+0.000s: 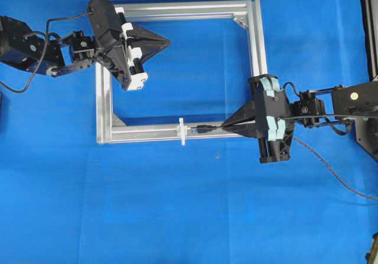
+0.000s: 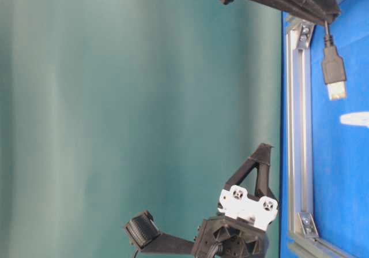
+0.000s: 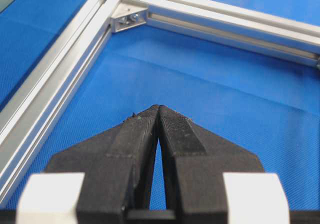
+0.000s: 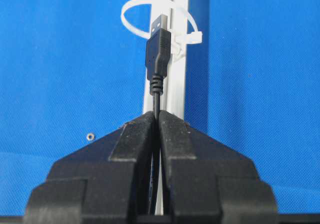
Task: Insert the wire through the string loop located in the center.
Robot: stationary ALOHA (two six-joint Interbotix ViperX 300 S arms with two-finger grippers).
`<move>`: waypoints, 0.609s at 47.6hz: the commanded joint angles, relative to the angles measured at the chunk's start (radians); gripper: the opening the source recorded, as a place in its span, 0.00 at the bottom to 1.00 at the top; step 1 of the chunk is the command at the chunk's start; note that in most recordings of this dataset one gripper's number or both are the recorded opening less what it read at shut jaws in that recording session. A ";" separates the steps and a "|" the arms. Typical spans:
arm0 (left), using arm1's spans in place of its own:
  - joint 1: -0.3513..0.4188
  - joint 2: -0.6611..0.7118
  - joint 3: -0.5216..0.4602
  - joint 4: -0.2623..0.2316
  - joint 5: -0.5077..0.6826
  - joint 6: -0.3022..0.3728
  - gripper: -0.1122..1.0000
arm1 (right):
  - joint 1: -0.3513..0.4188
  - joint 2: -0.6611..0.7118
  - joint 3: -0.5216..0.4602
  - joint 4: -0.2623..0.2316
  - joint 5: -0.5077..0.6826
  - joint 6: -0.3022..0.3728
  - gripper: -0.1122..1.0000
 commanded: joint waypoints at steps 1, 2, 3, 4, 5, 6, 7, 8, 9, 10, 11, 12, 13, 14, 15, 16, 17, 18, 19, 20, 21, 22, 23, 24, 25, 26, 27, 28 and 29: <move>-0.003 -0.029 -0.006 0.002 -0.005 0.000 0.10 | -0.002 -0.008 -0.008 0.002 -0.003 0.000 0.08; -0.003 -0.029 -0.006 0.002 -0.005 0.000 0.10 | -0.002 -0.008 -0.008 0.002 -0.003 0.000 0.08; -0.003 -0.031 -0.006 0.002 -0.005 0.000 0.10 | -0.002 -0.008 -0.008 0.002 -0.003 0.000 0.08; -0.003 -0.029 -0.006 0.002 -0.005 0.000 0.10 | 0.000 -0.006 -0.008 0.000 -0.003 0.000 0.08; -0.003 -0.029 -0.006 0.002 -0.005 0.000 0.10 | 0.000 -0.008 -0.008 0.002 -0.003 0.000 0.08; -0.003 -0.029 -0.006 0.002 -0.005 0.000 0.10 | 0.000 -0.006 -0.008 0.002 -0.003 0.002 0.08; -0.003 -0.029 -0.006 0.002 -0.005 0.000 0.10 | 0.000 -0.008 -0.008 0.002 -0.003 0.000 0.08; -0.003 -0.029 -0.006 0.002 -0.005 0.000 0.10 | -0.002 -0.008 -0.008 0.002 -0.003 0.000 0.08; -0.003 -0.029 -0.006 0.002 -0.005 0.000 0.10 | -0.002 -0.006 -0.008 0.002 -0.003 0.002 0.08; -0.003 -0.029 -0.006 0.002 -0.005 0.000 0.10 | -0.002 -0.008 -0.008 0.002 -0.003 0.002 0.08; -0.003 -0.029 -0.006 0.002 -0.005 0.000 0.10 | -0.002 -0.006 -0.008 0.000 -0.003 0.000 0.08; -0.003 -0.029 -0.006 0.002 -0.005 0.000 0.10 | 0.000 -0.008 -0.008 0.002 -0.003 0.002 0.08; -0.003 -0.031 -0.006 0.002 -0.005 0.000 0.10 | 0.000 -0.006 -0.008 0.002 -0.005 0.000 0.08; -0.003 -0.029 -0.006 0.002 -0.005 0.000 0.10 | -0.002 -0.006 -0.008 0.002 -0.005 0.000 0.08; -0.003 -0.031 -0.006 0.002 -0.005 0.000 0.10 | -0.002 -0.006 -0.008 0.002 -0.006 0.000 0.08; -0.003 -0.029 -0.006 0.002 -0.005 0.000 0.10 | 0.000 -0.005 -0.008 0.002 -0.008 0.000 0.08; -0.003 -0.029 -0.006 0.003 -0.005 0.000 0.10 | -0.002 -0.003 -0.008 0.002 -0.008 0.000 0.08; -0.003 -0.031 -0.006 0.002 -0.005 0.000 0.10 | -0.002 -0.002 -0.008 0.002 -0.009 0.000 0.08; -0.003 -0.031 -0.006 0.002 -0.005 0.000 0.10 | 0.000 0.000 -0.008 0.002 -0.009 0.000 0.08; -0.003 -0.031 -0.006 0.002 -0.005 0.000 0.10 | 0.000 0.003 -0.008 0.002 -0.009 0.000 0.08; -0.003 -0.031 -0.006 0.002 -0.005 0.000 0.10 | -0.002 0.005 -0.009 0.002 -0.009 0.000 0.08; -0.005 -0.031 -0.006 0.002 -0.005 0.000 0.10 | 0.000 0.008 -0.011 0.002 -0.009 0.000 0.08; -0.003 -0.029 -0.006 0.002 -0.005 0.000 0.10 | -0.002 0.014 -0.014 0.002 -0.011 0.000 0.08; -0.003 -0.029 -0.006 0.002 -0.005 0.000 0.10 | -0.002 0.018 -0.015 0.002 -0.012 0.002 0.08; -0.003 -0.029 -0.006 0.002 -0.003 0.000 0.10 | -0.002 0.023 -0.017 0.002 -0.014 0.000 0.08; -0.003 -0.031 -0.006 0.002 -0.005 0.000 0.10 | -0.002 0.026 -0.020 0.002 -0.017 0.000 0.08; -0.003 -0.031 -0.006 0.002 -0.005 0.000 0.10 | -0.002 0.032 -0.021 0.002 -0.020 0.000 0.08; -0.003 -0.029 -0.006 0.002 -0.005 0.000 0.10 | -0.002 0.037 -0.023 0.002 -0.021 0.002 0.08; -0.005 -0.029 -0.006 0.002 -0.005 0.000 0.10 | 0.000 0.040 -0.026 0.002 -0.025 0.000 0.08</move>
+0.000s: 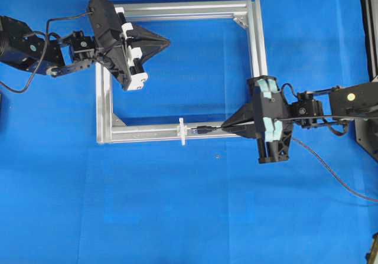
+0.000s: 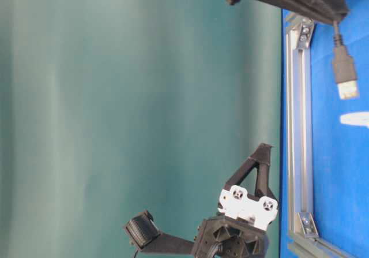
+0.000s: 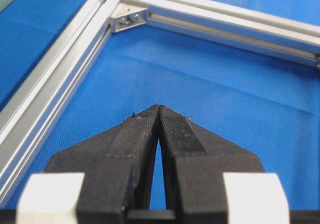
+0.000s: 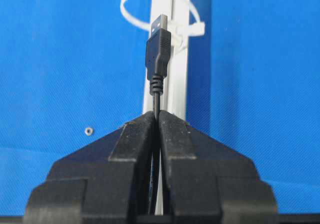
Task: Insert the wire through the string loop located in the center.
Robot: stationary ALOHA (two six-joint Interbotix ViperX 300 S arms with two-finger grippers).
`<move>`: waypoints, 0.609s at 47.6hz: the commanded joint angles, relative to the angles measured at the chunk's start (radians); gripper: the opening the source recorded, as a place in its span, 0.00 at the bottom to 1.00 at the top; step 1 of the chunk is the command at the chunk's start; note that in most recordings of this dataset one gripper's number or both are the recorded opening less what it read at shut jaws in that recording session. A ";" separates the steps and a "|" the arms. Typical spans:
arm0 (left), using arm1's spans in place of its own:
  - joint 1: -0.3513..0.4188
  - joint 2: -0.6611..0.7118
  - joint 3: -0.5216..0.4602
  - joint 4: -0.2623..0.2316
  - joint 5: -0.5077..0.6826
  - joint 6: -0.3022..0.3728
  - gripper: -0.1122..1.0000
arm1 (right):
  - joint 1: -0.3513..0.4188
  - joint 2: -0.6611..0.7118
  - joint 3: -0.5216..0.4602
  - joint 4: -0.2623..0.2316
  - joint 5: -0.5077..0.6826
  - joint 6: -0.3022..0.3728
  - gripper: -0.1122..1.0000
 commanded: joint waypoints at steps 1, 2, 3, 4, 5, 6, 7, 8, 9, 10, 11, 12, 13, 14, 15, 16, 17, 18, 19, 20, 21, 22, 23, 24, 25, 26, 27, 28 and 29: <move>-0.003 -0.028 -0.006 0.002 -0.006 0.000 0.10 | 0.000 0.006 -0.025 0.003 -0.018 0.002 0.08; -0.003 -0.029 -0.006 0.002 -0.006 0.000 0.10 | 0.000 0.011 -0.028 0.003 -0.020 0.000 0.08; -0.003 -0.028 -0.006 0.002 -0.006 0.000 0.10 | -0.002 0.015 -0.031 0.002 -0.021 0.000 0.08; -0.003 -0.028 -0.006 0.002 -0.006 0.000 0.10 | -0.002 0.020 -0.034 0.003 -0.023 0.000 0.08; -0.003 -0.028 -0.006 0.002 -0.006 0.000 0.10 | -0.002 0.026 -0.040 0.003 -0.026 0.000 0.08; -0.003 -0.029 -0.006 0.002 -0.006 0.000 0.10 | -0.002 0.031 -0.043 0.002 -0.028 0.000 0.08; -0.003 -0.029 -0.006 0.002 -0.005 0.000 0.10 | -0.002 0.035 -0.048 0.003 -0.028 0.000 0.08; -0.003 -0.028 -0.006 0.002 -0.006 0.000 0.10 | 0.000 0.038 -0.052 0.002 -0.028 0.000 0.08; -0.005 -0.028 -0.006 0.002 -0.006 0.000 0.10 | -0.002 0.043 -0.057 0.002 -0.028 -0.002 0.08; -0.005 -0.028 -0.006 0.002 -0.006 0.000 0.10 | 0.000 0.046 -0.061 0.002 -0.028 -0.002 0.08; -0.003 -0.029 -0.006 0.002 -0.006 0.000 0.10 | 0.000 0.051 -0.066 0.002 -0.028 -0.002 0.08; -0.005 -0.028 -0.006 0.002 -0.006 0.000 0.10 | 0.000 0.055 -0.072 0.000 -0.028 -0.002 0.08; -0.005 -0.028 -0.006 0.002 -0.006 0.000 0.10 | 0.000 0.060 -0.077 0.000 -0.028 -0.003 0.08; -0.005 -0.028 -0.006 0.002 -0.006 0.000 0.10 | 0.000 0.063 -0.081 0.000 -0.028 -0.003 0.08; -0.005 -0.028 -0.006 0.002 -0.006 0.000 0.10 | -0.002 0.067 -0.086 0.000 -0.028 -0.003 0.08; -0.005 -0.029 -0.006 0.002 -0.006 0.000 0.10 | 0.000 0.071 -0.092 0.000 -0.028 -0.003 0.08; -0.005 -0.028 -0.006 0.002 -0.006 0.000 0.10 | 0.000 0.077 -0.101 0.000 -0.028 -0.005 0.08; -0.005 -0.029 -0.006 0.002 -0.006 0.000 0.10 | -0.002 0.080 -0.106 -0.002 -0.028 -0.005 0.08; -0.005 -0.028 -0.006 0.002 -0.006 0.000 0.10 | 0.000 0.084 -0.110 -0.002 -0.028 -0.005 0.08; -0.005 -0.028 -0.006 0.002 -0.006 0.000 0.10 | -0.002 0.087 -0.117 -0.002 -0.028 -0.005 0.08; -0.005 -0.028 -0.006 0.003 -0.006 0.000 0.10 | -0.002 0.094 -0.121 -0.002 -0.026 -0.005 0.08; -0.003 -0.028 -0.006 0.003 -0.006 0.000 0.10 | -0.002 0.098 -0.126 -0.002 -0.028 -0.005 0.08; -0.005 -0.029 -0.006 0.003 -0.006 0.000 0.10 | -0.002 0.101 -0.132 -0.002 -0.028 -0.005 0.08; -0.005 -0.028 -0.006 0.003 -0.006 0.000 0.10 | -0.002 0.106 -0.137 -0.002 -0.028 -0.005 0.08; -0.005 -0.029 -0.006 0.003 -0.006 0.000 0.10 | -0.002 0.112 -0.146 -0.002 -0.026 -0.005 0.08; -0.005 -0.029 -0.006 0.003 -0.006 0.000 0.10 | -0.002 0.118 -0.150 -0.003 -0.028 -0.005 0.08; -0.005 -0.029 -0.006 0.003 -0.006 0.000 0.10 | -0.002 0.121 -0.156 -0.003 -0.028 -0.005 0.08; -0.005 -0.028 -0.006 0.003 -0.006 0.000 0.10 | -0.002 0.127 -0.160 -0.003 -0.028 -0.005 0.08; -0.003 -0.029 -0.006 0.003 -0.006 0.000 0.10 | -0.002 0.130 -0.166 -0.003 -0.028 -0.005 0.08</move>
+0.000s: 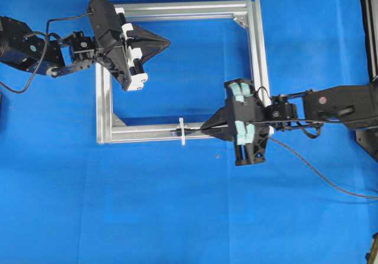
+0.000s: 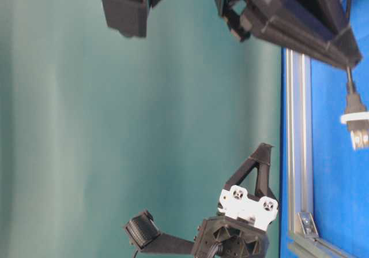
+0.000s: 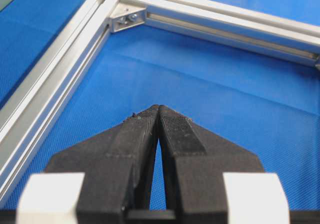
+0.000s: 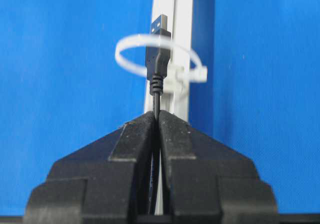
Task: Insert the wire through the string loop located in the center.
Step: 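Push the USB plug leftward through the white loop with the right gripper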
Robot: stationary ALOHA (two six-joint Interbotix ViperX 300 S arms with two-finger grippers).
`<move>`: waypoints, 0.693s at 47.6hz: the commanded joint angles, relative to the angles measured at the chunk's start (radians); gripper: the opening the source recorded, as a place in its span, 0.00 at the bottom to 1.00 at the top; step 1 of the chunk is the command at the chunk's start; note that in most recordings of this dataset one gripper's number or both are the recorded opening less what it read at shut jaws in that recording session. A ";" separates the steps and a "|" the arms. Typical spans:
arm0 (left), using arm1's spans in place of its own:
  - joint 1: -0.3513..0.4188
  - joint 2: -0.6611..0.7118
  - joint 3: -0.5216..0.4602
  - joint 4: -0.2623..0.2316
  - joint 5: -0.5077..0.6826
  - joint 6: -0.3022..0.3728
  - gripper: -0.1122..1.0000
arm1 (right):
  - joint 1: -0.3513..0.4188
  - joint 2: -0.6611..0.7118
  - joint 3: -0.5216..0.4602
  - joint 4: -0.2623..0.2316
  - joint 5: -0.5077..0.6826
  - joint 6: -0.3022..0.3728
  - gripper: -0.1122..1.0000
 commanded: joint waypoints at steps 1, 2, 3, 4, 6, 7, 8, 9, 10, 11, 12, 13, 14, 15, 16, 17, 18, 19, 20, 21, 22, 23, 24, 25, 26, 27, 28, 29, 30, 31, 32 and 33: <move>-0.003 -0.028 -0.006 0.003 -0.005 0.000 0.10 | -0.002 0.003 -0.038 -0.003 -0.011 -0.002 0.08; -0.003 -0.028 -0.006 0.003 -0.005 0.000 0.10 | -0.002 0.008 -0.043 -0.003 -0.011 -0.002 0.08; -0.003 -0.028 -0.006 0.003 -0.005 0.000 0.10 | -0.002 0.012 -0.048 -0.003 -0.011 -0.002 0.08; -0.003 -0.028 -0.006 0.003 -0.005 0.000 0.10 | -0.002 0.017 -0.052 -0.003 -0.011 -0.003 0.08; -0.003 -0.028 -0.006 0.003 -0.005 0.000 0.10 | -0.002 0.025 -0.060 -0.003 -0.011 -0.003 0.08; -0.003 -0.028 -0.006 0.003 -0.005 0.000 0.10 | -0.002 0.029 -0.064 -0.003 -0.011 -0.003 0.08; -0.002 -0.028 -0.006 0.003 -0.005 0.000 0.10 | -0.002 0.032 -0.067 -0.003 -0.011 -0.003 0.08; -0.003 -0.028 -0.006 0.003 -0.005 0.000 0.10 | -0.002 0.035 -0.072 -0.003 -0.011 -0.003 0.08; -0.002 -0.028 -0.006 0.003 -0.005 0.000 0.10 | -0.002 0.040 -0.078 -0.003 -0.011 -0.003 0.08; -0.002 -0.028 -0.006 0.003 -0.005 0.000 0.10 | -0.002 0.041 -0.080 -0.003 -0.011 -0.003 0.08; -0.003 -0.028 -0.006 0.003 -0.005 0.000 0.10 | -0.003 0.044 -0.084 -0.003 -0.011 -0.003 0.08; -0.002 -0.029 -0.006 0.003 -0.005 0.000 0.10 | -0.002 0.046 -0.086 -0.003 -0.011 -0.003 0.08; -0.003 -0.028 -0.006 0.003 -0.005 0.000 0.10 | -0.002 0.048 -0.089 -0.003 -0.011 -0.003 0.08; -0.003 -0.028 -0.006 0.003 -0.005 0.000 0.10 | -0.002 0.049 -0.091 -0.003 -0.011 -0.003 0.08; -0.003 -0.028 -0.006 0.003 -0.005 0.000 0.10 | -0.002 0.052 -0.094 -0.005 -0.011 -0.003 0.08; -0.002 -0.028 -0.006 0.003 -0.006 0.000 0.10 | -0.002 0.052 -0.095 -0.003 -0.011 -0.005 0.08; -0.003 -0.028 -0.006 0.003 -0.006 0.000 0.10 | -0.002 0.054 -0.097 -0.003 -0.011 -0.005 0.08; -0.002 -0.028 -0.006 0.003 -0.005 0.000 0.10 | -0.002 0.055 -0.097 -0.005 -0.011 -0.005 0.08; -0.003 -0.028 -0.006 0.003 -0.005 0.000 0.10 | -0.002 0.055 -0.098 -0.005 -0.011 -0.005 0.08; -0.003 -0.028 -0.006 0.003 -0.006 0.000 0.10 | -0.002 0.055 -0.101 -0.003 -0.011 -0.003 0.08; -0.003 -0.028 -0.006 0.003 -0.006 0.000 0.10 | -0.002 0.055 -0.101 -0.003 -0.011 -0.005 0.08; -0.003 -0.028 -0.006 0.003 -0.006 0.000 0.10 | -0.002 0.057 -0.101 -0.003 -0.011 -0.005 0.08; -0.003 -0.028 -0.006 0.003 -0.006 0.000 0.10 | -0.003 0.057 -0.101 -0.005 -0.011 -0.005 0.08; -0.003 -0.028 -0.006 0.003 -0.005 0.000 0.10 | -0.002 0.057 -0.103 -0.005 -0.011 -0.005 0.08; -0.003 -0.028 -0.006 0.003 -0.006 0.000 0.10 | -0.002 0.057 -0.103 -0.003 -0.011 -0.005 0.08; -0.003 -0.028 -0.006 0.003 -0.006 0.000 0.10 | -0.002 0.057 -0.101 -0.003 -0.011 -0.005 0.08; -0.003 -0.028 -0.006 0.003 -0.006 0.000 0.10 | -0.002 0.057 -0.101 -0.003 -0.011 -0.005 0.08; -0.003 -0.029 -0.006 0.003 -0.006 0.000 0.10 | -0.002 0.057 -0.101 -0.003 -0.011 -0.003 0.08; -0.003 -0.029 -0.006 0.003 -0.006 0.000 0.10 | -0.002 0.057 -0.101 -0.003 -0.011 -0.005 0.08; -0.003 -0.028 -0.006 0.003 -0.006 0.000 0.10 | -0.002 0.057 -0.101 -0.003 -0.011 -0.005 0.08; -0.003 -0.028 -0.006 0.003 -0.006 0.000 0.10 | -0.003 0.057 -0.101 -0.003 -0.011 -0.005 0.08; -0.003 -0.029 -0.006 0.003 -0.006 0.000 0.10 | -0.002 0.057 -0.101 -0.003 -0.011 -0.005 0.08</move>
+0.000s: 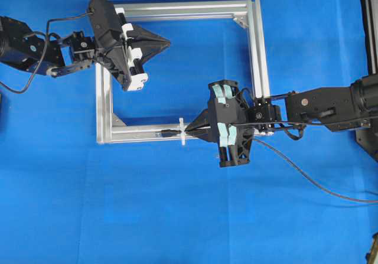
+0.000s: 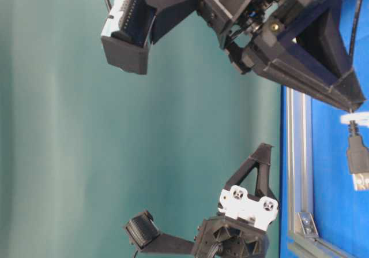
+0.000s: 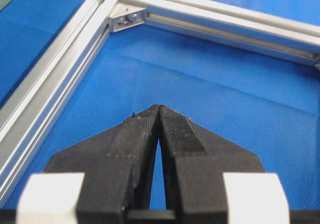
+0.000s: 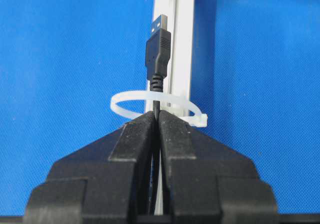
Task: Insert the wire through the string loop located in the center.
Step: 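Push the USB plug leftward through the white loop with the right gripper, then swing the left gripper down to the plug emerging from the loop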
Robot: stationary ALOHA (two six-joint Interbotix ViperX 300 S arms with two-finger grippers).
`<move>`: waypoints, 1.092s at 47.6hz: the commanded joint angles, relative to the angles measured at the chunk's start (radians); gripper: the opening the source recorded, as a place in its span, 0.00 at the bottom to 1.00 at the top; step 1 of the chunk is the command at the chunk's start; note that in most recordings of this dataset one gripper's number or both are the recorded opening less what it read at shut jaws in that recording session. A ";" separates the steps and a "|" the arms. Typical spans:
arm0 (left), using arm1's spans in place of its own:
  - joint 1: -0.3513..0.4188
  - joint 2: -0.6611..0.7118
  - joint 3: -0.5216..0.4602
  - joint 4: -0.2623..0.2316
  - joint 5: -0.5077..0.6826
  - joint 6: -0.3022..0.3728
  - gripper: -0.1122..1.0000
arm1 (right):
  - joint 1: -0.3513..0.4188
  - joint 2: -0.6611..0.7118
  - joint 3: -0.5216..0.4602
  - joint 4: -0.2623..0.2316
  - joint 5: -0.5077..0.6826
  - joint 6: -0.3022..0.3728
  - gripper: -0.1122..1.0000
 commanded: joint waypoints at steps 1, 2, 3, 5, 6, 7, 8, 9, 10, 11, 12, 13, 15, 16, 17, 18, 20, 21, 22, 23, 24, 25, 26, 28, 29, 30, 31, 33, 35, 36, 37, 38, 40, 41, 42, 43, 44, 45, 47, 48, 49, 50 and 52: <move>-0.002 -0.029 -0.006 0.003 -0.008 0.000 0.10 | -0.002 -0.012 -0.018 -0.002 -0.009 -0.002 0.08; -0.002 -0.029 -0.006 0.003 -0.008 0.000 0.10 | -0.002 -0.012 -0.018 0.000 -0.009 -0.002 0.08; 0.000 -0.028 -0.006 0.003 -0.008 0.000 0.10 | -0.002 -0.012 -0.018 0.000 -0.009 -0.002 0.08; -0.002 -0.028 -0.006 0.003 -0.008 0.000 0.10 | -0.002 -0.011 -0.018 0.000 -0.009 -0.002 0.08; -0.002 -0.028 -0.006 0.003 -0.006 0.000 0.10 | -0.002 -0.012 -0.018 -0.002 -0.009 -0.002 0.08; -0.002 -0.028 -0.006 0.003 -0.006 0.000 0.10 | -0.002 -0.012 -0.018 0.000 -0.009 -0.002 0.08; -0.002 -0.028 -0.006 0.003 -0.008 0.000 0.10 | -0.003 -0.011 -0.018 0.000 -0.009 -0.002 0.08; -0.002 -0.028 -0.006 0.003 -0.008 0.000 0.10 | -0.003 -0.012 -0.018 0.000 -0.009 -0.002 0.08; -0.002 -0.028 -0.006 0.003 -0.008 0.000 0.10 | -0.003 -0.012 -0.018 0.000 -0.009 -0.002 0.08; -0.002 -0.028 -0.006 0.003 -0.006 0.000 0.10 | -0.002 -0.012 -0.018 0.000 -0.009 -0.002 0.08; -0.002 -0.028 -0.006 0.003 -0.008 0.000 0.10 | -0.002 -0.012 -0.017 -0.002 -0.009 0.000 0.08; 0.000 -0.028 -0.006 0.003 -0.008 0.000 0.10 | -0.002 -0.012 -0.017 0.000 -0.009 -0.002 0.08; -0.002 -0.028 -0.006 0.003 -0.006 0.000 0.10 | -0.002 -0.012 -0.017 0.000 -0.009 -0.002 0.08; -0.002 -0.028 -0.006 0.003 -0.006 0.000 0.10 | -0.003 -0.011 -0.017 -0.002 -0.009 -0.002 0.08; -0.002 -0.029 -0.006 0.003 -0.008 0.000 0.10 | -0.002 -0.011 -0.017 0.000 -0.009 -0.002 0.08; -0.002 -0.028 -0.006 0.003 -0.008 0.000 0.10 | -0.002 -0.012 -0.017 0.000 -0.009 -0.002 0.08; -0.002 -0.029 -0.006 0.003 -0.008 0.000 0.10 | -0.002 -0.011 -0.017 0.000 -0.009 -0.002 0.08; -0.002 -0.029 -0.006 0.003 -0.008 0.000 0.10 | -0.002 -0.012 -0.017 0.000 -0.009 -0.002 0.08; 0.000 -0.029 -0.006 0.003 -0.008 0.000 0.10 | -0.002 -0.011 -0.017 0.000 -0.009 -0.002 0.08; -0.002 -0.029 -0.006 0.003 -0.008 0.000 0.10 | -0.003 -0.012 -0.017 0.000 -0.009 -0.002 0.08; -0.002 -0.028 -0.006 0.003 -0.008 0.000 0.10 | -0.002 -0.012 -0.017 -0.002 -0.009 -0.002 0.08; -0.002 -0.028 -0.006 0.003 -0.006 -0.002 0.10 | -0.002 -0.012 -0.017 0.000 -0.009 -0.002 0.08; -0.002 -0.028 -0.006 0.003 -0.006 -0.002 0.10 | -0.002 -0.012 -0.017 0.000 -0.009 -0.002 0.08; -0.002 -0.028 -0.006 0.003 -0.006 -0.003 0.10 | -0.002 -0.012 -0.017 0.000 -0.009 -0.002 0.08; -0.005 -0.028 -0.006 0.003 -0.006 -0.005 0.10 | -0.002 -0.012 -0.017 0.000 -0.009 -0.002 0.08; -0.008 -0.028 -0.006 0.003 -0.006 -0.006 0.10 | -0.002 -0.012 -0.017 -0.002 -0.009 -0.002 0.08; -0.012 -0.029 -0.006 0.003 -0.005 -0.006 0.10 | -0.002 -0.012 -0.017 0.000 -0.009 -0.002 0.08; -0.025 -0.029 -0.005 0.003 -0.005 -0.006 0.10 | -0.002 -0.012 -0.017 0.000 -0.009 0.000 0.08; -0.040 -0.031 -0.003 0.003 -0.003 -0.006 0.10 | -0.002 -0.012 -0.017 0.000 -0.009 -0.002 0.08; -0.048 -0.032 -0.002 0.003 -0.003 -0.006 0.10 | -0.003 -0.012 -0.017 0.000 -0.009 -0.002 0.08; -0.058 -0.032 0.002 0.003 -0.003 -0.006 0.10 | -0.003 -0.012 -0.017 0.000 -0.009 -0.002 0.08; -0.067 -0.032 0.005 0.003 -0.003 -0.006 0.10 | -0.002 -0.012 -0.017 0.000 -0.009 0.000 0.08; -0.087 -0.035 0.008 0.003 -0.003 -0.008 0.10 | -0.002 -0.012 -0.017 0.000 -0.009 -0.002 0.08; -0.100 -0.037 0.012 0.003 -0.003 -0.008 0.10 | -0.002 -0.012 -0.017 0.000 -0.009 -0.002 0.08; -0.110 -0.038 0.014 0.003 -0.003 -0.008 0.10 | -0.003 -0.012 -0.017 -0.002 -0.009 -0.002 0.08; -0.129 -0.041 0.018 0.003 -0.003 -0.008 0.10 | -0.002 -0.012 -0.017 -0.002 -0.009 -0.002 0.08; -0.141 -0.043 0.020 0.003 -0.003 -0.008 0.10 | -0.002 -0.012 -0.017 0.000 -0.009 -0.002 0.08; -0.152 -0.044 0.023 0.003 -0.003 -0.008 0.10 | -0.002 -0.012 -0.017 0.000 -0.009 -0.002 0.08; -0.176 -0.049 0.028 0.003 -0.003 -0.008 0.10 | -0.002 -0.012 -0.017 0.000 -0.009 -0.002 0.08; -0.189 -0.051 0.031 0.003 -0.003 -0.008 0.10 | -0.002 -0.012 -0.017 0.000 -0.009 -0.002 0.08; -0.199 -0.054 0.034 0.003 -0.003 -0.008 0.10 | -0.003 -0.011 -0.017 0.000 -0.009 -0.002 0.08; -0.210 -0.055 0.035 0.003 -0.003 -0.008 0.10 | -0.003 -0.012 -0.017 0.000 -0.009 -0.002 0.08; -0.232 -0.060 0.040 0.003 -0.003 -0.008 0.10 | -0.003 -0.011 -0.017 0.000 -0.009 -0.002 0.08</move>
